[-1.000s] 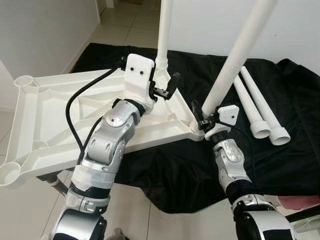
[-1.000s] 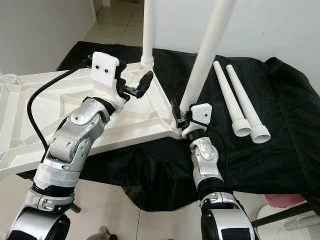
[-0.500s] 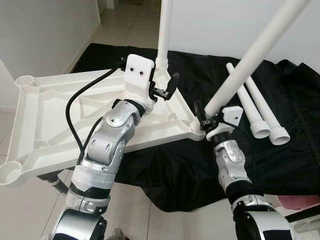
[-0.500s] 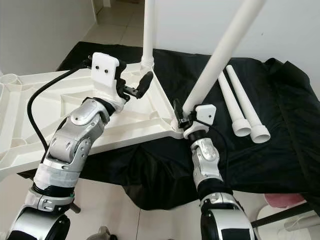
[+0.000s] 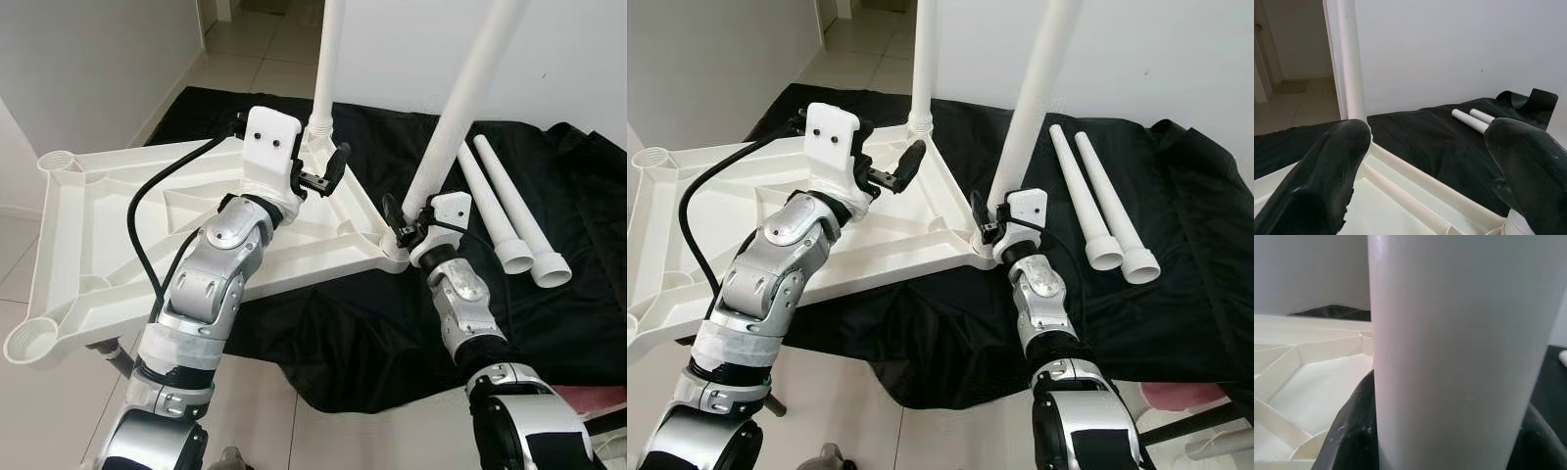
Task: Building children table
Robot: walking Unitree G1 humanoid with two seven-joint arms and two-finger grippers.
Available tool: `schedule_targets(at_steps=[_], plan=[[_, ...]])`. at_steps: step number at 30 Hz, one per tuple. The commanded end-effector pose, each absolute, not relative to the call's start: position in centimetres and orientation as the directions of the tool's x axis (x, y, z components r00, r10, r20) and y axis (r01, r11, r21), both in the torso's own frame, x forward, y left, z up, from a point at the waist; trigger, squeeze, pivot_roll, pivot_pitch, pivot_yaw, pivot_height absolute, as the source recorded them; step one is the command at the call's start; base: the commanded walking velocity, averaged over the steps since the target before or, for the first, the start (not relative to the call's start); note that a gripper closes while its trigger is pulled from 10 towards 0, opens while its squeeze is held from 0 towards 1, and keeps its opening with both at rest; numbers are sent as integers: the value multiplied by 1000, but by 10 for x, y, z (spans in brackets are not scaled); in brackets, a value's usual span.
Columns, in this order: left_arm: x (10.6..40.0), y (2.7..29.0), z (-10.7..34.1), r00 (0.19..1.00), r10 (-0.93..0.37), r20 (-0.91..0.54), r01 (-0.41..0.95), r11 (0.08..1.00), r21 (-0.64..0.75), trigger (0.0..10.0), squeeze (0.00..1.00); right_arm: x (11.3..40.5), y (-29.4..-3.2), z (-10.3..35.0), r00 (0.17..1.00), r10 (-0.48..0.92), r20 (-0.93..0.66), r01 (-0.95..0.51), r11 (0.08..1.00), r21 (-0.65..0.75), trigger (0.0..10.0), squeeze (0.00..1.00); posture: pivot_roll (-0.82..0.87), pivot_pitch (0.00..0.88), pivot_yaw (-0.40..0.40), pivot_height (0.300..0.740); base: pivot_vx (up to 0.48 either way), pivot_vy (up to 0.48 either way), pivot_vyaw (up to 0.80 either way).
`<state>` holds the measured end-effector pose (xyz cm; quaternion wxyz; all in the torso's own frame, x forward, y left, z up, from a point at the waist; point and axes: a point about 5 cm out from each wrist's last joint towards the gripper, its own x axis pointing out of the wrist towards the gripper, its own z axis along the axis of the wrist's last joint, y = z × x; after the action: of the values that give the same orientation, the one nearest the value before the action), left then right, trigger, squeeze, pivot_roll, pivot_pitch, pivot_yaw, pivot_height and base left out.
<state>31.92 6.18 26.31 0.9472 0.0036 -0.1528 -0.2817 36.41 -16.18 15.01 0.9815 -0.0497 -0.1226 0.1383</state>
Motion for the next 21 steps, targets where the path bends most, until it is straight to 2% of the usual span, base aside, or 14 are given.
schedule_targets(at_steps=[1,4,7,13,16,18,21], plan=[[316,61,266,785,-541,301,535,838,112,10000,0,355,-167,114,955,292,53,-282,948,-149,10000,0,115,49,-54,740,0,0,0],[316,61,267,784,-542,303,535,837,114,10000,0,355,-163,117,943,326,60,-308,928,-210,10000,0,115,48,-54,740,0,0,0],[317,61,267,783,-543,303,535,837,115,10000,0,356,-163,118,943,327,62,-308,927,-213,10000,0,115,46,-51,740,0,0,0],[317,61,267,783,-543,303,534,837,119,10000,0,358,-169,114,962,268,45,-263,960,-93,10000,0,115,45,-51,740,0,0,0],[317,61,267,783,-543,303,534,837,119,10000,0,358,-170,113,965,260,40,-256,963,-78,10000,0,115,45,-51,740,0,0,0],[317,62,267,782,-544,304,534,837,122,10000,0,360,-175,112,977,210,25,-211,976,62,10000,0,117,45,-48,740,0,0,0],[317,62,268,782,-544,305,534,837,123,10000,0,362,-178,112,984,176,22,-178,974,144,10000,0,115,44,-48,740,0,0,0]])
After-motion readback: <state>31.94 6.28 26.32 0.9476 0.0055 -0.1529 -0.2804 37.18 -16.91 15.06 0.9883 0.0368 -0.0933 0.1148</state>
